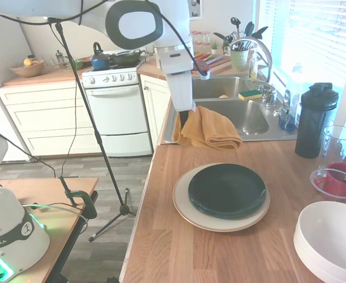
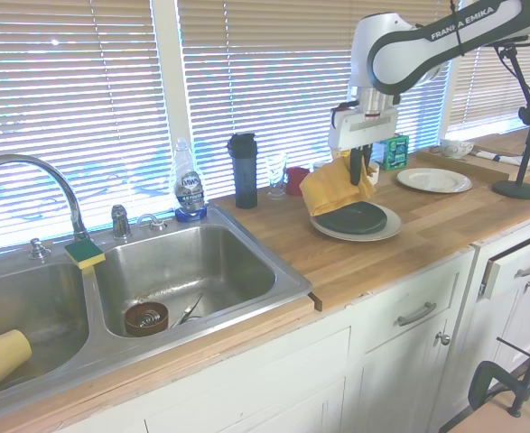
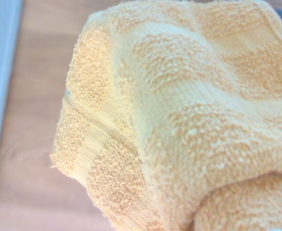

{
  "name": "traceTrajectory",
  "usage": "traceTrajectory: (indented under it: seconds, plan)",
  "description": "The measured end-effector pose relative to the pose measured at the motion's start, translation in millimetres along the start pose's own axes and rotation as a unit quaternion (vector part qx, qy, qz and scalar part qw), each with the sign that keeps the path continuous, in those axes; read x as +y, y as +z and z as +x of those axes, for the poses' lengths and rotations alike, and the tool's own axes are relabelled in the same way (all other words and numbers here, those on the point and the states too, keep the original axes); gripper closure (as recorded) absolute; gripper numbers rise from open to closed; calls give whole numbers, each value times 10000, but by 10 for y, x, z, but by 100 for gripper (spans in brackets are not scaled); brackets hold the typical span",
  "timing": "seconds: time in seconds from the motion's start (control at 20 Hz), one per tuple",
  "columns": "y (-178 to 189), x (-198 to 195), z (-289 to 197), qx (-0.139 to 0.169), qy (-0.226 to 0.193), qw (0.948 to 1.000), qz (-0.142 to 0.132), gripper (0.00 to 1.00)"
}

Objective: Wipe the blue plate in counterclockwise motion

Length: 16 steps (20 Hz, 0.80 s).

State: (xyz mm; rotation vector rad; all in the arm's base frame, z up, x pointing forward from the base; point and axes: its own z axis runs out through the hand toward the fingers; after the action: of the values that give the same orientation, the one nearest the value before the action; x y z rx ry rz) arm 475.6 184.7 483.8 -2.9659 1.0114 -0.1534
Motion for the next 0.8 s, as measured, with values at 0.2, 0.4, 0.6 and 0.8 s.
traceTrajectory:
  seconds: [0.2, 0.4, 0.6, 0.8]
  plan:
    - [-29, 52, -379, 93, -143, 9998, -45, 100]
    - [-16, 31, -777, 169, -338, 9992, -102, 100]
    - [62, -43, -1142, 196, -509, 9983, -188, 100]
    - [172, -91, -1400, 206, -561, 9979, -261, 100]
